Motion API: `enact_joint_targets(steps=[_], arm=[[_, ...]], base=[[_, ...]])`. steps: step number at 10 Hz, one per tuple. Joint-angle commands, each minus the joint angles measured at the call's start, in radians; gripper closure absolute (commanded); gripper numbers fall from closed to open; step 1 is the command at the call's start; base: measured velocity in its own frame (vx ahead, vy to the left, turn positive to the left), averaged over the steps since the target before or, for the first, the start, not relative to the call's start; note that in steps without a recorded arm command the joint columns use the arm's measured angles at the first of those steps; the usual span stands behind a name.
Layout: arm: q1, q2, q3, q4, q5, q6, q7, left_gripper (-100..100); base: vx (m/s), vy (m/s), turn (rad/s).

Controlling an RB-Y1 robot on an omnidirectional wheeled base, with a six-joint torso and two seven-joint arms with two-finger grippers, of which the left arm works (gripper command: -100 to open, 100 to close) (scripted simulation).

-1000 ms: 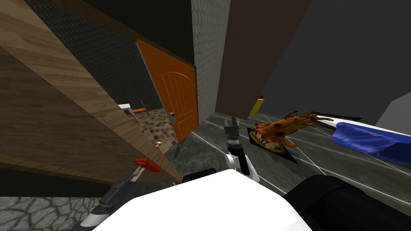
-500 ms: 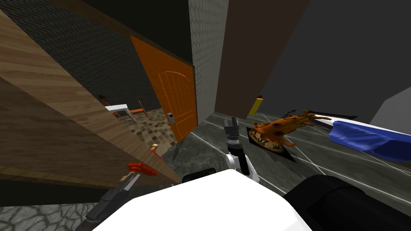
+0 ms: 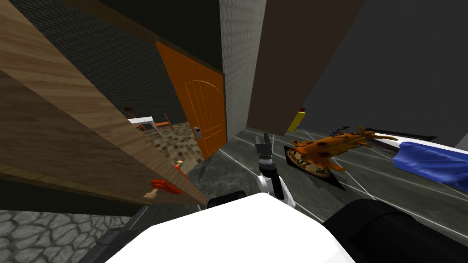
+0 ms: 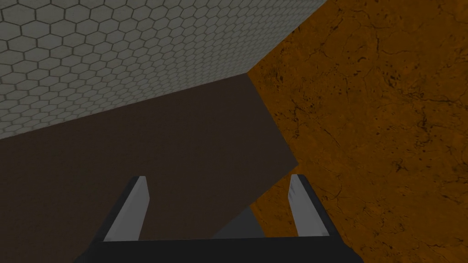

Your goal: Pull the door open

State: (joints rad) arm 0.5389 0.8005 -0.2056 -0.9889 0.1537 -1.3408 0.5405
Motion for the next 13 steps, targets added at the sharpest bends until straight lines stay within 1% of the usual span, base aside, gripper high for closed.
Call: enact_joint_targets(steps=[1,2,3,4,5,8,9,10,13], arm=[[0.032,0.016,0.017,-0.005,0.019,0.001,0.01,-100],[0.059,0.031,0.034,0.0,0.04,0.003,0.023,-100],[0.044,0.02,0.024,0.004,0.027,-0.002,0.014,-100],[0.037,0.023,0.031,0.008,0.034,0.008,0.022,-100],[0.035,0.023,0.032,0.009,0.036,0.012,0.024,-100],[0.018,0.026,0.043,0.01,0.045,0.037,0.034,-100],[0.025,0.026,0.041,0.005,0.044,0.032,0.031,-100],[0.025,0.026,0.041,0.005,0.044,0.032,0.031,100],[0.025,0.026,0.041,0.005,0.044,0.032,0.031,100]], base=[[-0.121,-0.005,0.13],[-0.141,-0.01,0.236],[-0.07,-0.009,0.062],[0.102,-0.022,-0.096],[0.187,-0.06,-0.053],[0.207,-0.054,-0.057],[0.109,-0.023,-0.014],[-0.011,0.002,0.012],[-0.028,0.007,-0.01]])
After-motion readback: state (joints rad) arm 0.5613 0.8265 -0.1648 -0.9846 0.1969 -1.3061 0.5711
